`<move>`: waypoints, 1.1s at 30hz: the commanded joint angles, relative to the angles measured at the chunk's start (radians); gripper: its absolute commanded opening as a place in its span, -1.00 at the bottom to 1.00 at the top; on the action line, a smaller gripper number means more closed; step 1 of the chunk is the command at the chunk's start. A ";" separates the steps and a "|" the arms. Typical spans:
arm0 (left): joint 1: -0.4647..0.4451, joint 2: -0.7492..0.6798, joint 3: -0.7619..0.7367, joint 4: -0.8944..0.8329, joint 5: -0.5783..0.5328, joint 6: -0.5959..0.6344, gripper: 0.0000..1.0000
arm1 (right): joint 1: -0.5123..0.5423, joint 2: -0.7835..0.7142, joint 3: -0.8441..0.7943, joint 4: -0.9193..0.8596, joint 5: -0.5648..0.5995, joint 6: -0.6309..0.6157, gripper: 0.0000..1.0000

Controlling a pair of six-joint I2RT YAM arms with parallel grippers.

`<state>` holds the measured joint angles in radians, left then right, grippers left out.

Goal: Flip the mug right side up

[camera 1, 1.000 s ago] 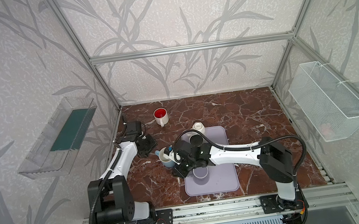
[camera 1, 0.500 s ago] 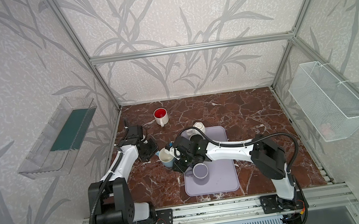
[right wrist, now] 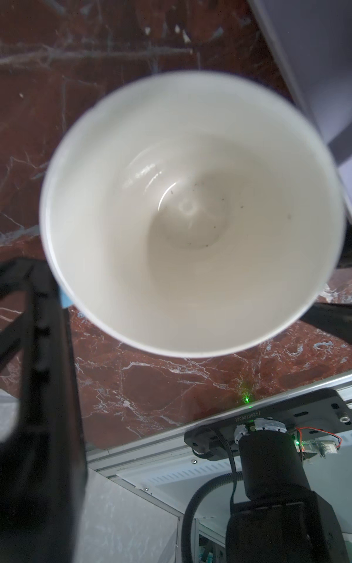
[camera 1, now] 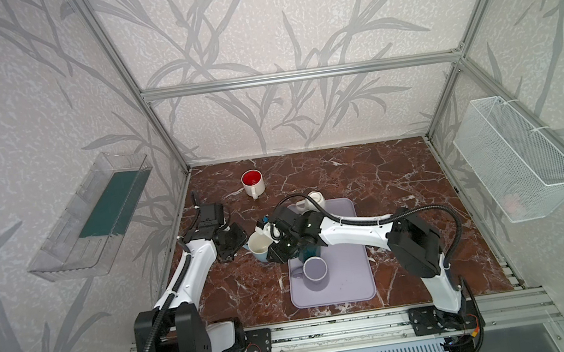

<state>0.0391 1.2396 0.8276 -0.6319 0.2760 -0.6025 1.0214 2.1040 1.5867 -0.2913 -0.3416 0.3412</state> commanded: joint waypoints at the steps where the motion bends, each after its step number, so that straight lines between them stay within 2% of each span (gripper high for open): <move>1: -0.006 -0.039 -0.018 -0.054 -0.035 -0.014 -0.31 | -0.040 0.031 0.029 -0.025 0.027 -0.028 -0.58; 19: -0.006 -0.146 -0.079 -0.108 -0.079 -0.033 -0.32 | -0.058 0.079 0.106 -0.039 0.018 -0.038 -0.58; 33: -0.007 -0.242 -0.092 -0.130 -0.045 -0.030 -0.31 | -0.075 0.062 0.127 -0.073 0.020 -0.062 -0.58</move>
<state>0.0380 1.0409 0.7376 -0.7284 0.2306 -0.6281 0.9524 2.1834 1.7061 -0.3347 -0.3225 0.2993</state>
